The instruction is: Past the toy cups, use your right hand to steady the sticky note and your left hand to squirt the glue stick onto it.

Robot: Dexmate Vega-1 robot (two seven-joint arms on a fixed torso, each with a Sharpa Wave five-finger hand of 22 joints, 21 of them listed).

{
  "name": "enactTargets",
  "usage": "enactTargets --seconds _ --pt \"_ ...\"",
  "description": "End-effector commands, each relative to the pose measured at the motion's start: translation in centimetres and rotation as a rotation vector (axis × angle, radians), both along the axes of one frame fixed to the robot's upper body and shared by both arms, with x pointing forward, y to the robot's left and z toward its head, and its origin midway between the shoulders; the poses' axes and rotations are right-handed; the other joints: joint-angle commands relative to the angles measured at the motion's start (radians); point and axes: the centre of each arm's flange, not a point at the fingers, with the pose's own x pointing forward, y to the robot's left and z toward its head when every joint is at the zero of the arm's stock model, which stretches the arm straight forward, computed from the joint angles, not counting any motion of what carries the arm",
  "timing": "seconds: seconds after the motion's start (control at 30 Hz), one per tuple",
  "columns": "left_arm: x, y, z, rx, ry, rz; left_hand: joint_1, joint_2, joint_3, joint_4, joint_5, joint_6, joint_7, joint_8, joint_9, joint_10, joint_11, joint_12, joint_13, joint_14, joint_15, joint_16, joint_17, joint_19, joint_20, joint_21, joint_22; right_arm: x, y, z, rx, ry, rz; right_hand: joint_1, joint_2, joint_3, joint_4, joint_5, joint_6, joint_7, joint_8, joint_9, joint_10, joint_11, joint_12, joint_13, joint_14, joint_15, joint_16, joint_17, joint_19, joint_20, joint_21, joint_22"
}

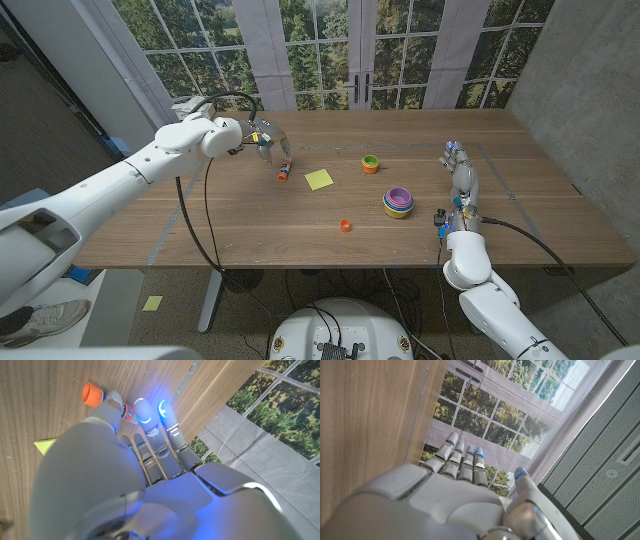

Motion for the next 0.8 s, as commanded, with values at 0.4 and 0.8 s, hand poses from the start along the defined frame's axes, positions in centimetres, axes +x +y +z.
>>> enactTargets --seconds 0.4,0.8 --pt "1.8 -0.4 -1.6 0.077 0.036 -0.029 0.011 0.02 -0.017 0.01 0.005 0.041 0.018 0.011 0.005 0.03 0.002 -0.001 0.006 -0.011 -0.017 0.023 -0.001 -0.001 -0.155 0.006 -0.009 -0.5 0.5 0.0 -0.006 0.001 -0.034 -0.006 0.007 -0.006 -0.004 -0.002 0.01 -0.002 0.002 0.002 0.011 0.002 0.004 0.003 0.009 0.004 0.006 0.0 0.013 -0.019 -0.007 0.004" --pt "2.9 -0.7 -2.3 0.106 0.05 -0.055 0.008 0.028 -0.023 0.012 0.006 0.038 0.014 0.003 0.005 0.029 0.0 -0.008 0.006 -0.017 -0.018 0.021 -0.019 -0.014 -0.152 -0.012 -0.025 -0.7 0.8 0.3 -0.024 0.004 -0.057 -0.008 0.007 -0.007 -0.006 -0.002 0.011 -0.001 0.002 0.002 0.012 0.002 0.004 0.003 0.011 0.004 0.007 -0.001 0.015 -0.019 -0.013 0.005"
